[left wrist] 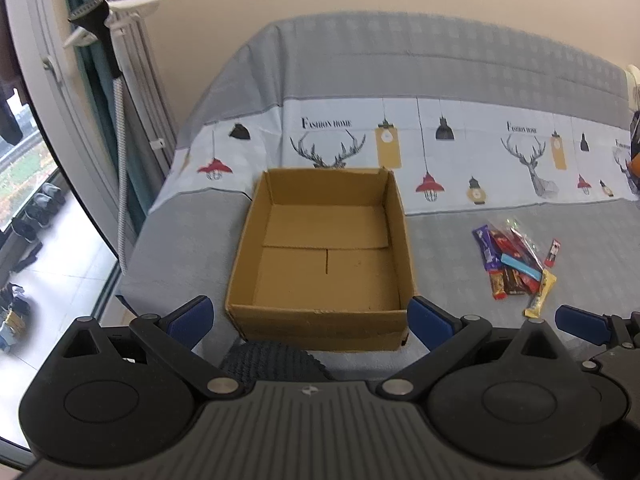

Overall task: Organize snacks
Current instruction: 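Grasp the small red-gold candy with the left tool while the right tool grasps the yellow wafer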

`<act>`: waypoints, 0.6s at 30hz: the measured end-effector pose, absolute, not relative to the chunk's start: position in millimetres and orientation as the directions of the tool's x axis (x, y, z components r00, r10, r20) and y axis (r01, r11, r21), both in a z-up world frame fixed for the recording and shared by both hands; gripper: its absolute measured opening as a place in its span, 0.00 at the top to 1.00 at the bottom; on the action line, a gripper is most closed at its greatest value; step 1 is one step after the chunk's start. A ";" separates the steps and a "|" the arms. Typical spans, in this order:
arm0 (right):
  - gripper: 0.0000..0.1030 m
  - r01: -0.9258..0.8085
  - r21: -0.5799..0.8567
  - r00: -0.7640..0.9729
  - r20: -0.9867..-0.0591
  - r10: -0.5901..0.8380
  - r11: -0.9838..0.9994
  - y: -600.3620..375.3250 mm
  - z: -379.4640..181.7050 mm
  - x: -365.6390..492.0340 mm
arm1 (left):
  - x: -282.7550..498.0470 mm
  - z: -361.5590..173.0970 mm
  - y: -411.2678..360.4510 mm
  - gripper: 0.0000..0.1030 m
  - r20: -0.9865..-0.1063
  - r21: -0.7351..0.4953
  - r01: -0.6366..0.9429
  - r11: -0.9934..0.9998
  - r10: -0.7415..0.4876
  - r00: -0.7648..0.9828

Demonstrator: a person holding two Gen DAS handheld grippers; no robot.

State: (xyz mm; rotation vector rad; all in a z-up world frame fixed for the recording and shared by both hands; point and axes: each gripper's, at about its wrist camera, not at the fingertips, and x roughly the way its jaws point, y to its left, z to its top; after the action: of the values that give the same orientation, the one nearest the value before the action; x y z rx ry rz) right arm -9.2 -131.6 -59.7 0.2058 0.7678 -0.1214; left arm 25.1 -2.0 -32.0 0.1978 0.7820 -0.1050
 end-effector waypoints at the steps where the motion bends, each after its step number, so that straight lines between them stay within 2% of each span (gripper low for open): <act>1: 0.00 0.189 0.137 0.709 -0.704 -0.038 0.972 -132.6 -63.0 -7.3 | 29.1 -36.1 -4.5 0.00 -0.717 0.139 0.173 0.975 -0.022 0.696; 9: 0.01 0.224 0.214 0.690 -0.724 0.001 0.951 -180.7 -122.4 8.9 | 60.7 -93.8 -61.7 0.00 -0.762 0.174 0.265 0.948 -0.040 0.646; 14: 0.01 0.283 0.216 0.726 -0.685 -0.062 0.934 -243.8 -173.0 12.2 | 75.2 -147.8 -132.5 0.00 -0.746 0.167 0.369 0.914 -0.127 0.653; 18: 0.01 0.287 0.187 0.766 -0.634 -0.108 0.940 -306.5 -212.8 12.3 | 101.1 -194.2 -192.8 0.00 -0.740 0.118 0.513 0.850 -0.269 0.616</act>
State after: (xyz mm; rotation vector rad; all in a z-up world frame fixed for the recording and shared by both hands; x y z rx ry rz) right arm 12.3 -306.5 -212.8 0.2818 0.6665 -0.2175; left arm 101.1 -192.8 -194.2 0.3355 0.7873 -0.4596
